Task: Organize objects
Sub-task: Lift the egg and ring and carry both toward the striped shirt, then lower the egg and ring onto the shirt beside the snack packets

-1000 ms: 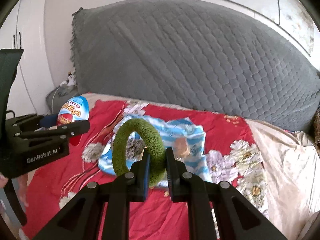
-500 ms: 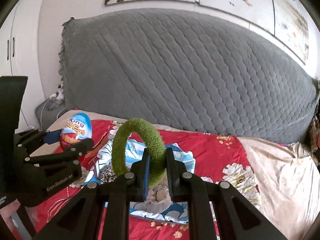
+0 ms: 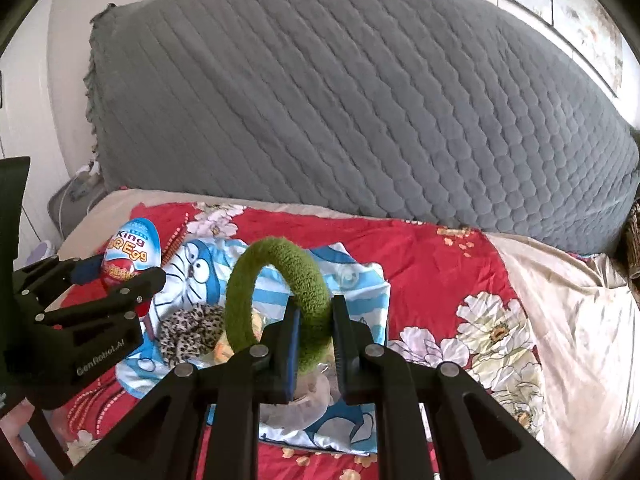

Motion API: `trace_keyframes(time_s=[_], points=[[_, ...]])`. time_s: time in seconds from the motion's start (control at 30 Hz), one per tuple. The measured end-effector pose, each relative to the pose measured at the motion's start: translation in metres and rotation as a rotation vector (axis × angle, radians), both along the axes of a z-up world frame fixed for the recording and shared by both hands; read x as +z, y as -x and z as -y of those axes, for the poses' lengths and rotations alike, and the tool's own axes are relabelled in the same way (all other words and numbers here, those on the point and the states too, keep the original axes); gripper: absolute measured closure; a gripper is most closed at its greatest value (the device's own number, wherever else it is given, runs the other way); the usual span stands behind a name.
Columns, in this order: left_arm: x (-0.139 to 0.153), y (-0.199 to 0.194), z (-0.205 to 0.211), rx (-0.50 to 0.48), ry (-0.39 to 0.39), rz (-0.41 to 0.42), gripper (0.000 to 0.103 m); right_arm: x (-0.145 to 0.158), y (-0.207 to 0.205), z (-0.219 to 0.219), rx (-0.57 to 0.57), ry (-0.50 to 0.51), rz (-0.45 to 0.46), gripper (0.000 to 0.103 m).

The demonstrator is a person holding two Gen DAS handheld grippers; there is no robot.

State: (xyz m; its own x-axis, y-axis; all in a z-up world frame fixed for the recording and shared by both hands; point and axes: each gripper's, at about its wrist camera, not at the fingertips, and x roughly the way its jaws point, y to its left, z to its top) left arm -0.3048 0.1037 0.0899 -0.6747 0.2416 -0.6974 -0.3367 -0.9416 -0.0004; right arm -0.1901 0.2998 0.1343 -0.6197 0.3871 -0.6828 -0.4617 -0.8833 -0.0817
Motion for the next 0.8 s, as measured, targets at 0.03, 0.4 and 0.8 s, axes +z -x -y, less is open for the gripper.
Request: trace_keyframes(time_s=[0.03, 0.4, 0.8], points=[[-0.006, 0.002, -0.002, -0.002, 0.001, 0.011, 0.051, -0.005, 0.002, -0.002, 0.003, 0.008, 0.008, 0.088], [-0.053, 0.015, -0.012, -0.01, 0.04, 0.064, 0.051, -0.062, 0.03, -0.011, 0.004, 0.069, 0.101, 0.088], [-0.079, 0.025, -0.012, -0.005, 0.067, 0.087, 0.051, -0.097, 0.056, -0.015, -0.009, 0.062, 0.165, 0.088]])
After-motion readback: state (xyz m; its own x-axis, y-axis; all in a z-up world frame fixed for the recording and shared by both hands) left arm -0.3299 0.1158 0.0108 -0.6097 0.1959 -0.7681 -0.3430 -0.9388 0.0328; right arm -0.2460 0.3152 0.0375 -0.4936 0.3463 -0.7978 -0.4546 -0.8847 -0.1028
